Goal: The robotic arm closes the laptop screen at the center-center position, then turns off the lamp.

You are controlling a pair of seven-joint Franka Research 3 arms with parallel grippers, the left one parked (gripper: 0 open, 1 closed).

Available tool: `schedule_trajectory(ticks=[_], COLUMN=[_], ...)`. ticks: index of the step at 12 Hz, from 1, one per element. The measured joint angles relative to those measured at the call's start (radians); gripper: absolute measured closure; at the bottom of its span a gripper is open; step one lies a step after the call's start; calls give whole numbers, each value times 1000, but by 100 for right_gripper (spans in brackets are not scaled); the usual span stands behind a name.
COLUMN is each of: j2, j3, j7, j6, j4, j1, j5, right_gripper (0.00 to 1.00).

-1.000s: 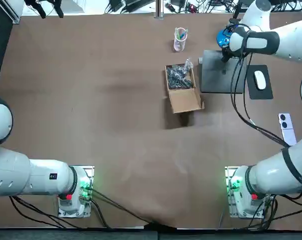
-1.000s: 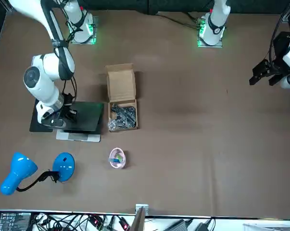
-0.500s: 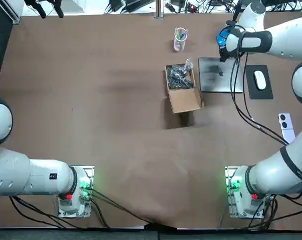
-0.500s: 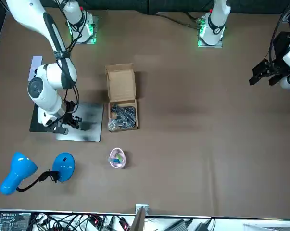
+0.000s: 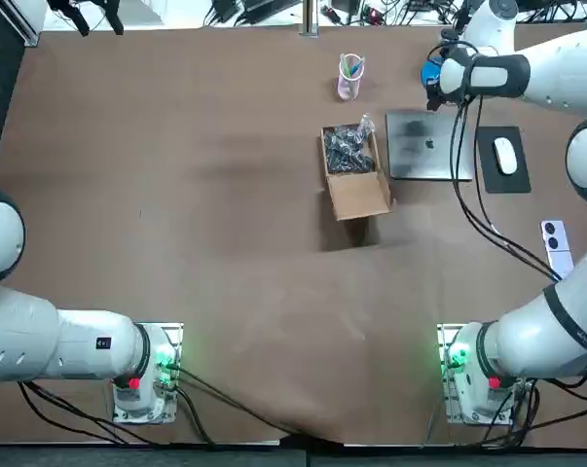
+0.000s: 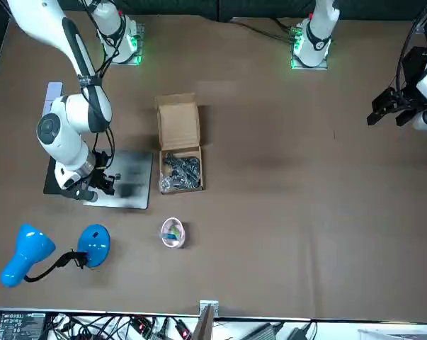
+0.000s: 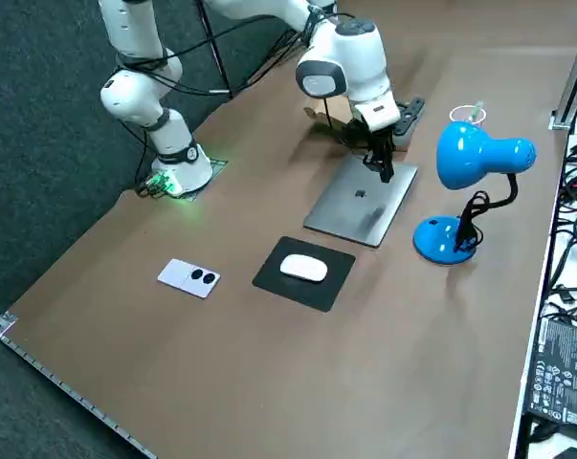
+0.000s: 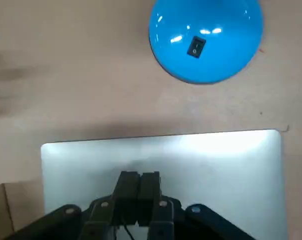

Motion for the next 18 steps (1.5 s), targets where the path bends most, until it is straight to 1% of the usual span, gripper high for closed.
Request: schedule_trajectory(ticks=[3, 5, 13, 18], j2=[-28, -43, -49, -43], j3=[0, 1, 1, 1], j7=[0, 0, 54, 108], j6=[-83, -117, -118, -117], j4=[45, 68, 90, 136], j1=[5, 6, 6, 6], j5=[-1, -6, -130, -179], right_gripper=[98, 98, 98, 98])
